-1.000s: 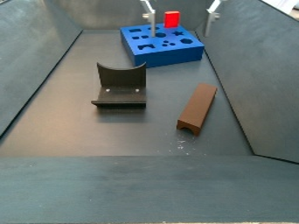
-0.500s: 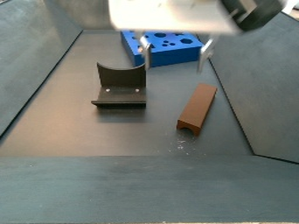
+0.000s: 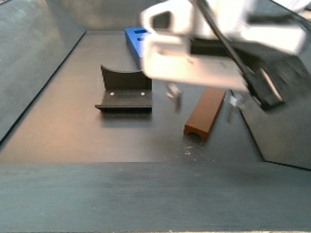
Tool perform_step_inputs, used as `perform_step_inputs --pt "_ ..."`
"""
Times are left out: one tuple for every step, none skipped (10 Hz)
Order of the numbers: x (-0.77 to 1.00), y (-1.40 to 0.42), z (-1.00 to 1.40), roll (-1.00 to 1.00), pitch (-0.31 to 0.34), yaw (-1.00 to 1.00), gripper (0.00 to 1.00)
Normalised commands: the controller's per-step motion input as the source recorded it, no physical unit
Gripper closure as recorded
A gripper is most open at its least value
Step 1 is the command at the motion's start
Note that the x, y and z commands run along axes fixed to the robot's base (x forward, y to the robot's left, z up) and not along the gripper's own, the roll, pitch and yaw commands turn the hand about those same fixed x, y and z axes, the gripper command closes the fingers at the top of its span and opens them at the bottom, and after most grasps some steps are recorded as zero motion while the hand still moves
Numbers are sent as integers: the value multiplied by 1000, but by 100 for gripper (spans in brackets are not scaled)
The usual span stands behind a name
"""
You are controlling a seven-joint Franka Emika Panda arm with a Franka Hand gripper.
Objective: Pick up the arch object. Move up. Place the arch object on the fixture. Regrasp the arch object. Rotate the arch object. Move to above the board. Insert the arch object.
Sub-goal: Pick up the arch object.
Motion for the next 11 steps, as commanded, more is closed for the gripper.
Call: perform_step_inputs --pt "86 0 -1000 51 0 -274 0" --pt "680 -151 -1000 40 43 -286 0" --pt "657 -117 -1000 13 60 -309 0" --pt "583 -103 -1000 0 60 -389 0" --pt "63 -74 -1000 4 0 -271 0" --pt "-134 0 -1000 0 0 -226 0" --pt "-503 57 -1000 0 -59 -249 0" --pt "-523 103 -1000 0 -36 -274 0" --pt "6 140 -100 -70 50 0 0" --pt "0 131 0 -87 4 0 0" --pt "0 -17 0 34 0 0 0"
